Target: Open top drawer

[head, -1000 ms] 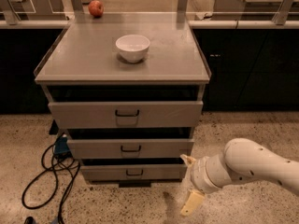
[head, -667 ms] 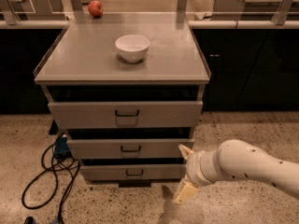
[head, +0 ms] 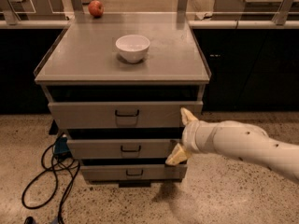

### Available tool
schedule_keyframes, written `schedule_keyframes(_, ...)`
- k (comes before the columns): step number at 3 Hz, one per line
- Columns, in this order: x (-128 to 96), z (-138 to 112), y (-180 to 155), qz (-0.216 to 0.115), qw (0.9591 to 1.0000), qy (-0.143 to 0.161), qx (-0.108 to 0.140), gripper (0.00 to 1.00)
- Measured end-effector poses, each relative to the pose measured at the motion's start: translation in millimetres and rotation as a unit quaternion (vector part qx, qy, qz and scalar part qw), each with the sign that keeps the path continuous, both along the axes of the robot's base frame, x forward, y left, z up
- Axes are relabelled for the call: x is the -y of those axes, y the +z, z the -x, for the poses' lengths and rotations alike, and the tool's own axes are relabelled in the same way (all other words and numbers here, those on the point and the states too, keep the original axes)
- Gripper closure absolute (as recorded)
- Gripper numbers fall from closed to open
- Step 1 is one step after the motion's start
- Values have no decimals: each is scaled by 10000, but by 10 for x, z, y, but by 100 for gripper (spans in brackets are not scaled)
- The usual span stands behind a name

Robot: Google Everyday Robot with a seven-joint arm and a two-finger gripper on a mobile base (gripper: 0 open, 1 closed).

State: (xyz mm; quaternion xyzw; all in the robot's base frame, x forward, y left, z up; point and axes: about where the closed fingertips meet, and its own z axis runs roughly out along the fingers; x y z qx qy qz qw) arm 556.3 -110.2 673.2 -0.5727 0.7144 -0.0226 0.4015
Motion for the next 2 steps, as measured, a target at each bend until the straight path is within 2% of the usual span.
schedule_keyframes(1,-190,-493,537,-93,9993,369,69,0)
schedule_keyframes(2,-190,-493,537,-92,9993,369,68,0)
